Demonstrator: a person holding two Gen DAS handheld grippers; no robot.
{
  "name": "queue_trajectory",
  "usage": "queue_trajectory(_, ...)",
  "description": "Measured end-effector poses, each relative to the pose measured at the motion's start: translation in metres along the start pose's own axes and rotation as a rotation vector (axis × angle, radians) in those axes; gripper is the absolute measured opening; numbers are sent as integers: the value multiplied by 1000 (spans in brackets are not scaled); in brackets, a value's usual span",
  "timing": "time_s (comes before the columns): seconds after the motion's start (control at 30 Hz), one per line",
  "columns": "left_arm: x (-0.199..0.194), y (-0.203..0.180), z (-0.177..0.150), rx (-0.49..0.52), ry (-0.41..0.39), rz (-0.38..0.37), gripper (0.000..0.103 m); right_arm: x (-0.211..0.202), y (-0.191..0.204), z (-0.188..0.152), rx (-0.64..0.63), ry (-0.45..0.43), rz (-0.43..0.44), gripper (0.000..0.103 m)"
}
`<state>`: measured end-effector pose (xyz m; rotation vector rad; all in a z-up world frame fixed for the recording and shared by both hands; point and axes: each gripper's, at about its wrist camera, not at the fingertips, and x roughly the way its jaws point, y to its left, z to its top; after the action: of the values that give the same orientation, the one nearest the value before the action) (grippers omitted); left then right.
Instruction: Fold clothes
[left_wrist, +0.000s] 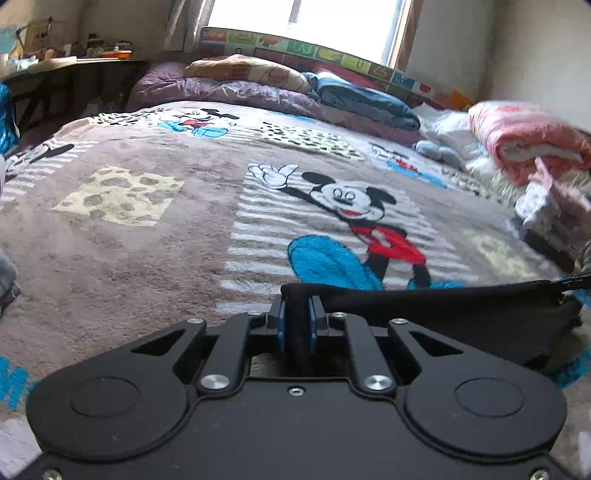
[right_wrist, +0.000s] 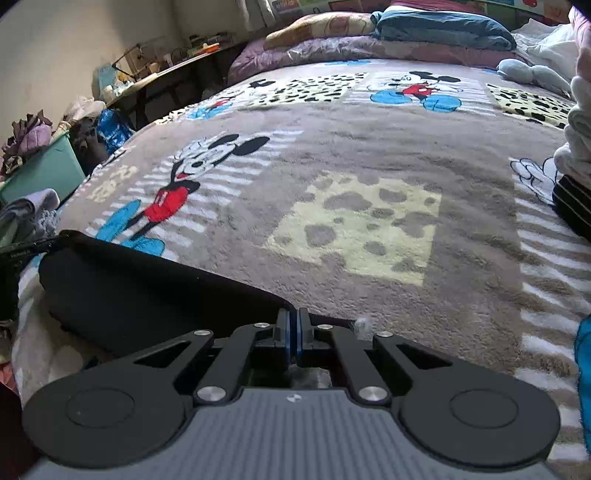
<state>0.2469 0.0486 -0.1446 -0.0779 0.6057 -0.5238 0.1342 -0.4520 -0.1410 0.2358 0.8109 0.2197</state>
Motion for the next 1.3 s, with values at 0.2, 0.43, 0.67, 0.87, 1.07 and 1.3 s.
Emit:
queue_trajectory(0.2, -10, 9, 5, -74, -51, -35, 10, -22, 6, 13, 21, -54, 42, 5)
queue_trajectory(0.43, -1, 6, 3, -66, -32, -8, 10, -4, -3, 14, 51, 10, 27, 5)
queue_trajectory(0.67, 1, -3, 3, -4, -3, 71, 30, 3, -2, 12, 43, 36, -31, 5)
queue_trajectory(0.87, -28, -36, 17, 208, -101, 189, 43, -16, 6, 14, -26, -55, -145, 25)
queue_trajectory(1.07, -40, -90, 10, 352, -115, -142, 43, -41, 53, -22, -364, -107, -174, 31)
queue_trajectory(1.3, -17, -158, -27, 542, -9, -238, 40, -18, 83, -57, -627, -12, -234, 29)
